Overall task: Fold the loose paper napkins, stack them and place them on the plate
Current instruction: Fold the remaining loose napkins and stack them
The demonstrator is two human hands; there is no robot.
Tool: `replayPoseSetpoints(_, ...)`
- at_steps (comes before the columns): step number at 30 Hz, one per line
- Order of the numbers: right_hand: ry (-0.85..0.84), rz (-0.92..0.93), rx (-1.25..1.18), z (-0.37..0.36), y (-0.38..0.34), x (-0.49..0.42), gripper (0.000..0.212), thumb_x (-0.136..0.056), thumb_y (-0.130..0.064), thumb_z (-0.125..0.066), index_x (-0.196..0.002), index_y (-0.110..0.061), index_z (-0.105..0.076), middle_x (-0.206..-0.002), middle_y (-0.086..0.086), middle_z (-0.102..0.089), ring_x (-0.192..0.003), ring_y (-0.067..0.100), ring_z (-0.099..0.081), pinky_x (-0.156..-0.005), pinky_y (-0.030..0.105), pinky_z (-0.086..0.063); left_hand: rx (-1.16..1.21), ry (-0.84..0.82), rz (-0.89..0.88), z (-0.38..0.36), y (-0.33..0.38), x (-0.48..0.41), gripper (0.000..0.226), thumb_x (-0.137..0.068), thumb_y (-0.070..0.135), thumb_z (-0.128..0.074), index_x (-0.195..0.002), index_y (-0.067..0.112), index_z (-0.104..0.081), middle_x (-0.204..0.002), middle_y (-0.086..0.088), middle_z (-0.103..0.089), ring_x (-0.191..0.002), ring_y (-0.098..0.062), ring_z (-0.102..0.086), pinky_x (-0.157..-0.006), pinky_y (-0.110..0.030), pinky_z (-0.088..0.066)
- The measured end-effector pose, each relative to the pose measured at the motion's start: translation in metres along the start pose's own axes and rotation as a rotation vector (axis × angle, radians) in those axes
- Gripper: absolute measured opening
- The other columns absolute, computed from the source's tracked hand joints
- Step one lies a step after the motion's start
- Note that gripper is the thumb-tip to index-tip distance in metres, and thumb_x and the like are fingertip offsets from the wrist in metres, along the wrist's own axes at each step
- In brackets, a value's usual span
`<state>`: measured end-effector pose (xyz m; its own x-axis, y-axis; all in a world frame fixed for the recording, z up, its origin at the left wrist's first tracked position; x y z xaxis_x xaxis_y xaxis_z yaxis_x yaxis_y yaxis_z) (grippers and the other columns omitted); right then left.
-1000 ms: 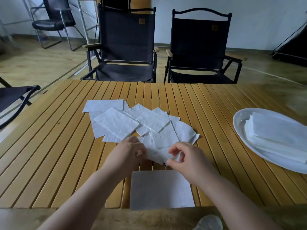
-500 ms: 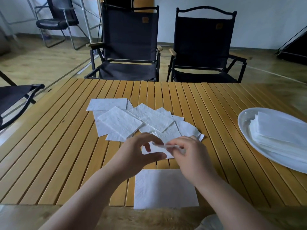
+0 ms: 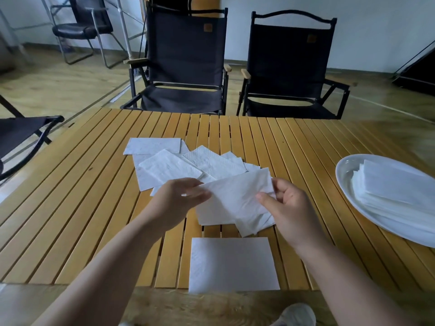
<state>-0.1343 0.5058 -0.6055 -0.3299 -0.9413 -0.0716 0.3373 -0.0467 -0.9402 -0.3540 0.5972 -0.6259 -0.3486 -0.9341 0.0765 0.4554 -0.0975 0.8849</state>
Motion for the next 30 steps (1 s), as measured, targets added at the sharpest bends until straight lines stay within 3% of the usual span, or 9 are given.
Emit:
replayPoseSetpoints(3, -0.053, -0.028, 0.004, 0.002, -0.002, 0.001, 0.008, -0.094, -0.026, -0.067, -0.101, -0.022, -0.067, -0.089, -0.002, -0.076, -0.083, 0.015, -0.074, -0.076, 0.049, -0.062, 0.084, -0.041, 0.001, -0.002, 0.007, 0.004, 0.013, -0.092, 0.034, -0.066, -0.099, 0.025, -0.072, -0.094, 0.004, -0.073, -0.091, -0.022, -0.068, -0.081, -0.037, -0.059)
replayPoseSetpoints(5, -0.054, -0.024, 0.017, 0.006, -0.005, 0.001, 0.028, -0.092, -0.042, -0.066, -0.099, -0.014, -0.067, -0.089, 0.007, -0.074, -0.085, 0.027, -0.073, -0.069, 0.043, -0.058, 0.075, -0.062, -0.011, -0.003, 0.011, 0.006, 0.010, -0.093, 0.032, -0.066, -0.096, 0.025, -0.072, -0.089, 0.006, -0.073, -0.084, -0.017, -0.068, -0.077, -0.032, -0.059)
replayPoseSetpoints(8, -0.059, -0.035, 0.115, 0.012, -0.006, 0.002, 0.063, -0.080, -0.062, -0.057, -0.101, -0.002, -0.063, -0.097, 0.027, -0.066, -0.092, 0.048, -0.063, -0.071, 0.058, -0.055, 0.059, -0.099, -0.041, -0.003, 0.019, 0.009, 0.016, -0.094, 0.029, -0.066, -0.081, 0.022, -0.071, -0.066, 0.010, -0.065, -0.059, -0.010, -0.054, -0.058, -0.025, -0.046)
replayPoseSetpoints(10, -0.119, -0.091, 0.137, 0.014, -0.002, 0.002, 0.053, -0.084, -0.056, -0.059, -0.099, -0.006, -0.067, -0.094, 0.020, -0.070, -0.089, 0.041, -0.068, -0.076, 0.062, -0.054, 0.057, -0.111, -0.028, -0.001, 0.020, 0.010, 0.021, -0.094, 0.029, -0.066, -0.075, 0.021, -0.070, -0.056, 0.013, -0.057, -0.052, -0.007, -0.045, -0.050, -0.020, -0.037)
replayPoseSetpoints(13, -0.298, -0.230, 0.256, 0.016, 0.009, 0.006, 0.024, -0.094, -0.037, -0.065, -0.092, -0.015, -0.074, -0.083, 0.003, -0.075, -0.066, 0.017, -0.069, -0.064, 0.040, -0.049, 0.037, -0.177, 0.014, 0.000, 0.016, 0.013, 0.015, -0.092, 0.029, -0.068, -0.082, 0.019, -0.074, -0.062, 0.008, -0.059, -0.057, -0.010, -0.047, -0.053, -0.023, -0.038)
replayPoseSetpoints(15, -0.448, -0.310, 0.363, 0.014, 0.015, 0.013, 0.018, -0.095, -0.034, -0.063, -0.092, -0.019, -0.073, -0.081, -0.001, -0.075, -0.060, 0.012, -0.064, -0.063, 0.030, -0.043, -0.040, -0.277, 0.042, -0.004, 0.011, 0.016, 0.014, -0.091, 0.029, -0.070, -0.079, 0.022, -0.073, -0.067, 0.001, -0.059, -0.061, -0.016, -0.048, -0.057, -0.030, -0.038)
replayPoseSetpoints(18, -0.586, -0.381, 0.500, 0.010, 0.022, 0.023, 0.019, -0.097, -0.036, -0.059, -0.088, -0.024, -0.071, -0.082, 0.003, -0.075, -0.059, 0.011, -0.061, -0.067, 0.031, -0.043, -0.139, -0.424, 0.105, -0.015, 0.002, 0.023, 0.015, -0.091, 0.031, -0.070, -0.076, 0.027, -0.073, -0.067, 0.007, -0.064, -0.059, -0.012, -0.053, -0.054, -0.027, -0.043)
replayPoseSetpoints(24, -0.554, -0.424, 0.679, 0.007, 0.034, 0.022, 0.037, -0.084, -0.044, -0.064, -0.088, -0.007, -0.067, -0.071, 0.001, -0.059, -0.063, 0.016, -0.051, -0.065, 0.033, -0.037, -0.238, -0.567, 0.180, -0.032, -0.005, 0.032, 0.020, -0.096, 0.034, -0.062, -0.089, 0.021, -0.075, -0.076, 0.004, -0.074, -0.061, -0.008, -0.065, -0.055, -0.021, -0.046)
replayPoseSetpoints(30, -0.527, -0.406, 0.746, 0.003, 0.035, 0.021, 0.030, -0.086, -0.042, -0.069, -0.072, -0.015, -0.066, -0.066, -0.001, -0.060, -0.058, 0.014, -0.048, -0.058, 0.029, -0.037, -0.460, -0.539, 0.180, -0.033, -0.017, 0.027, 0.030, -0.088, 0.042, -0.069, -0.068, 0.020, -0.064, -0.055, 0.008, -0.058, -0.050, -0.007, -0.049, -0.055, -0.020, -0.039)
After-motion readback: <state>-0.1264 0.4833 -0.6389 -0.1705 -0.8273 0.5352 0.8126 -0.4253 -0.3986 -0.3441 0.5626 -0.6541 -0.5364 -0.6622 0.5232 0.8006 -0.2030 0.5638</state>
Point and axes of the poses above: each hand's wrist, its own x-axis away from the middle knuckle, its own z-axis out of the back of the hand, y = z × x, the point moved 6 cm from there along -x, towards the middle knuckle
